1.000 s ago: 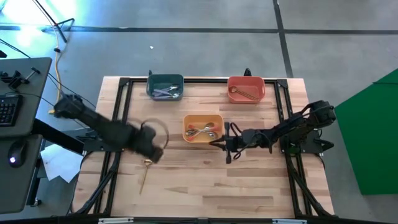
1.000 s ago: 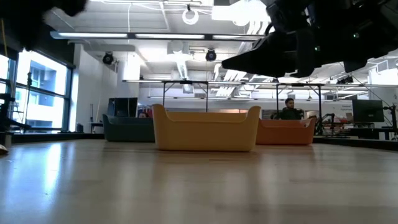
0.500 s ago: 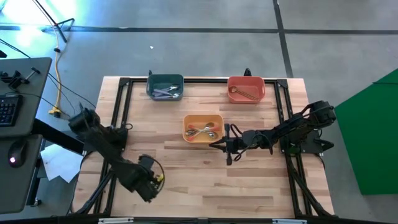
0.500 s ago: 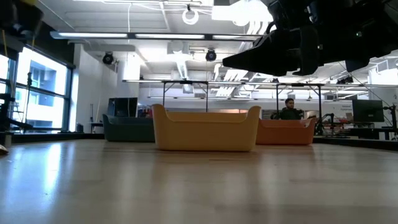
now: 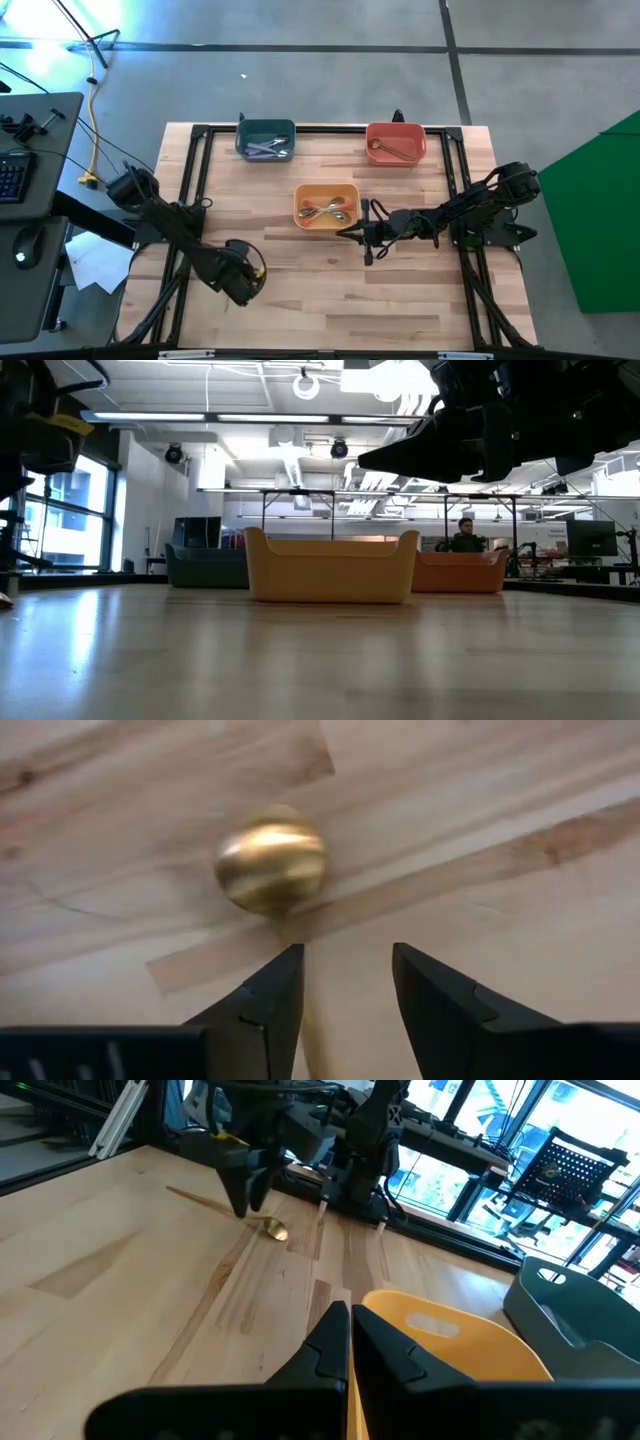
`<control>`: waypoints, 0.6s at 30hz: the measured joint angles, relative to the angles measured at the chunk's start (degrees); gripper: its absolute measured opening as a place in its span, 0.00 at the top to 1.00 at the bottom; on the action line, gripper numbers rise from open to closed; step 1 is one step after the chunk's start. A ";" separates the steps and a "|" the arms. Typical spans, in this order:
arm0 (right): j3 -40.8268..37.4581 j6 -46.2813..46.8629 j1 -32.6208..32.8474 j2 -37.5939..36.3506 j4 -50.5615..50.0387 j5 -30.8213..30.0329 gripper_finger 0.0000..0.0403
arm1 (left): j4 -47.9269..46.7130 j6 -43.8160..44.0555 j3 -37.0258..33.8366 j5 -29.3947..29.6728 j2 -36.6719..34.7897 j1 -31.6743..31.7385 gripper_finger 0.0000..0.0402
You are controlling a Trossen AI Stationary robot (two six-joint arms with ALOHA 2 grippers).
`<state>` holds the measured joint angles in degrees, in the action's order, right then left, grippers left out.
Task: Sort silverware by color (type)
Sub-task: Put the gold spoon into the orange bin
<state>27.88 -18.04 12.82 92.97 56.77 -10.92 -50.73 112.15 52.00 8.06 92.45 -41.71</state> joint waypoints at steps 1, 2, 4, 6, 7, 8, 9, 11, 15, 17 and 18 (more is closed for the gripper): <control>0.00 0.00 -0.01 0.00 0.00 0.00 1.00 | -0.08 0.77 -0.53 0.34 -0.51 -0.30 0.65; 0.00 0.00 0.00 0.00 0.02 0.00 1.00 | -0.47 1.35 -1.10 0.64 -0.81 -0.63 0.65; 0.00 0.02 0.00 0.00 0.02 0.00 1.00 | -0.51 1.82 -2.47 0.22 -1.11 -1.26 0.66; 0.00 0.14 0.00 0.00 0.04 0.00 1.00 | 0.02 2.92 -4.01 -1.35 -1.23 -1.97 0.67; 0.00 0.22 0.00 0.00 0.05 0.00 1.00 | 0.72 3.22 -4.82 -1.79 -1.23 -2.35 0.68; 0.00 0.31 -0.01 0.00 0.04 0.00 1.00 | 1.84 3.33 -5.56 -1.84 -1.23 -2.67 0.69; 0.00 0.56 0.00 0.00 0.11 0.00 1.00 | 3.26 3.52 -6.18 -1.78 -1.23 -2.84 0.71; 0.00 1.12 -0.01 0.00 0.41 -0.02 1.00 | 5.60 2.87 -7.24 -0.86 -1.40 -3.01 0.74; 0.00 1.53 0.00 0.00 0.48 -0.02 1.00 | 6.11 -2.77 -7.88 1.61 -1.49 -3.13 0.82; 0.00 1.56 -0.01 0.00 0.47 -0.02 1.00 | 5.36 -5.60 -7.88 3.08 -1.55 -3.13 0.89; 0.00 1.72 0.00 0.00 0.55 -0.02 1.00 | 5.09 -6.76 -7.97 4.35 -1.56 -3.11 0.92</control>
<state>27.88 -16.32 12.82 92.97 57.32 -10.94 -45.64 105.39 44.03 12.42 90.89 -44.82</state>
